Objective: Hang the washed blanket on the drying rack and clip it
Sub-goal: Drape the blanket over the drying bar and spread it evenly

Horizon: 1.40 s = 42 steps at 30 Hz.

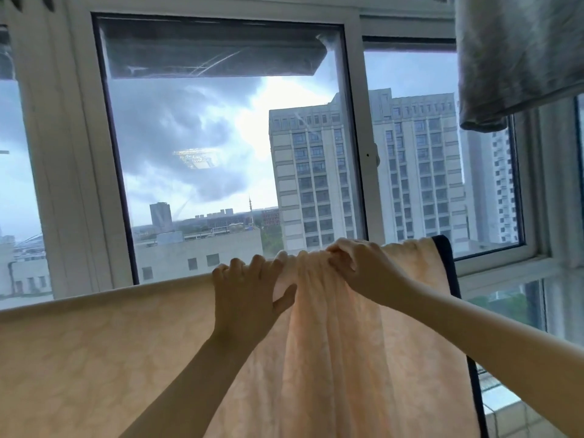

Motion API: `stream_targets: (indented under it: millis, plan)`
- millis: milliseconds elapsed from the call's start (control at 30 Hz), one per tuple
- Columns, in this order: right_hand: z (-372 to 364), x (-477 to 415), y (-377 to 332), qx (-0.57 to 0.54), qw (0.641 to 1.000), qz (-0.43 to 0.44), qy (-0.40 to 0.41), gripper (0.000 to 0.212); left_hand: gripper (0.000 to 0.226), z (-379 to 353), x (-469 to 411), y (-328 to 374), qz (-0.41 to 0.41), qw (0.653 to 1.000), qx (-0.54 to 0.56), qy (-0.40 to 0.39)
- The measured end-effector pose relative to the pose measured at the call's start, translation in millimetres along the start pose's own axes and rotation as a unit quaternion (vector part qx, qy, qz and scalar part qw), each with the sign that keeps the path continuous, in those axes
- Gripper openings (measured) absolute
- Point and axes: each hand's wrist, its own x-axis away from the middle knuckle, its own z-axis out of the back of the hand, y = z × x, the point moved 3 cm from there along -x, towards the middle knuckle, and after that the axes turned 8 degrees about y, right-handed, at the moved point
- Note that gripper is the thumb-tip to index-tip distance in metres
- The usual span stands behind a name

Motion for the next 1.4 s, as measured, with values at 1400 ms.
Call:
stream_targets:
  millis: [1400]
  plan:
    - [26,-12,28,0.013,0.993,0.116,-0.025,0.037,0.062,11,-2,7,0.019,0.996,-0.048,-0.066]
